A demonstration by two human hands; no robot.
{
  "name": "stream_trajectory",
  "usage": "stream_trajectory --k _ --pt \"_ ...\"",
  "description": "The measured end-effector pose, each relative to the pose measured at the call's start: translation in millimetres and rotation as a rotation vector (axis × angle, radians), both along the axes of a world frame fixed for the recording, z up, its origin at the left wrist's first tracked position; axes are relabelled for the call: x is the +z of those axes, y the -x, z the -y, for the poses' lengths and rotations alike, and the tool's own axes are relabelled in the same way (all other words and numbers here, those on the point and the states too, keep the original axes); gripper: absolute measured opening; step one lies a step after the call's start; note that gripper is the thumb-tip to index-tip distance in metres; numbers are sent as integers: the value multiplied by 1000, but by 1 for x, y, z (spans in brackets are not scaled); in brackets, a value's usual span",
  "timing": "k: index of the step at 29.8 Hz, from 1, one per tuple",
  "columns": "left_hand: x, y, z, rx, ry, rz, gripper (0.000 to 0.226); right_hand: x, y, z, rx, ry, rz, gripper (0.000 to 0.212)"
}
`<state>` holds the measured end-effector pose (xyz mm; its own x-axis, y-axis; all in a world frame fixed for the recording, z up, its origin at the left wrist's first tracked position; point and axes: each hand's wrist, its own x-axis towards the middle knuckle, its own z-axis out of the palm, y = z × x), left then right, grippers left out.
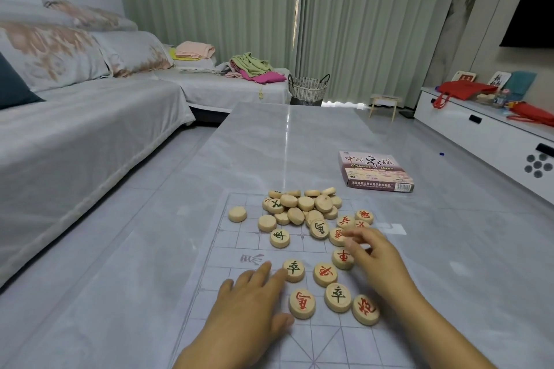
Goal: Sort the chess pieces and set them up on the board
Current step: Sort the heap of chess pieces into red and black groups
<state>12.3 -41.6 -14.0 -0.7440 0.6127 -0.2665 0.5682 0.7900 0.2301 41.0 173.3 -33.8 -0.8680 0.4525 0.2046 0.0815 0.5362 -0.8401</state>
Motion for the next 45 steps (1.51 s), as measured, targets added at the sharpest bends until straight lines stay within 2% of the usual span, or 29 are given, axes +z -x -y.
stream_trajectory --k 2,5,8,14,18,20,22,26,32,35,42,45 --pt "1 4 3 36 -42 -25 63 9 24 0 4 -133 96 26" --pt "-2 9 5 96 -86 -29 62 7 59 7 -34 -484 250 44" --pt "-6 13 6 122 -103 -13 63 -2 71 14 -84 -642 318 44" --pt "-20 23 6 188 -175 -55 64 8 30 6 -40 -443 121 37" --pt "-25 24 -2 226 -256 -103 61 -6 -22 -20 -63 -420 223 34" --pt "-25 21 -6 237 -379 -101 55 -19 -35 -27 -74 -369 270 36" --pt "-26 22 -8 271 -529 -53 48 -24 -38 -27 -77 -315 233 38" --pt "-29 40 -18 457 -764 59 40 -25 -38 -27 -35 -324 214 35" --pt "-37 72 -52 356 -464 -149 44 -28 -37 -30 -22 -346 200 33" --pt "-38 71 -54 351 -480 -165 41 -28 -38 -31 -25 -352 213 35" --pt "-30 51 -16 75 -463 36 43 -20 -38 -26 4 -335 216 27" --pt "-28 42 -9 106 -529 76 48 -21 -40 -26 29 -328 206 24"
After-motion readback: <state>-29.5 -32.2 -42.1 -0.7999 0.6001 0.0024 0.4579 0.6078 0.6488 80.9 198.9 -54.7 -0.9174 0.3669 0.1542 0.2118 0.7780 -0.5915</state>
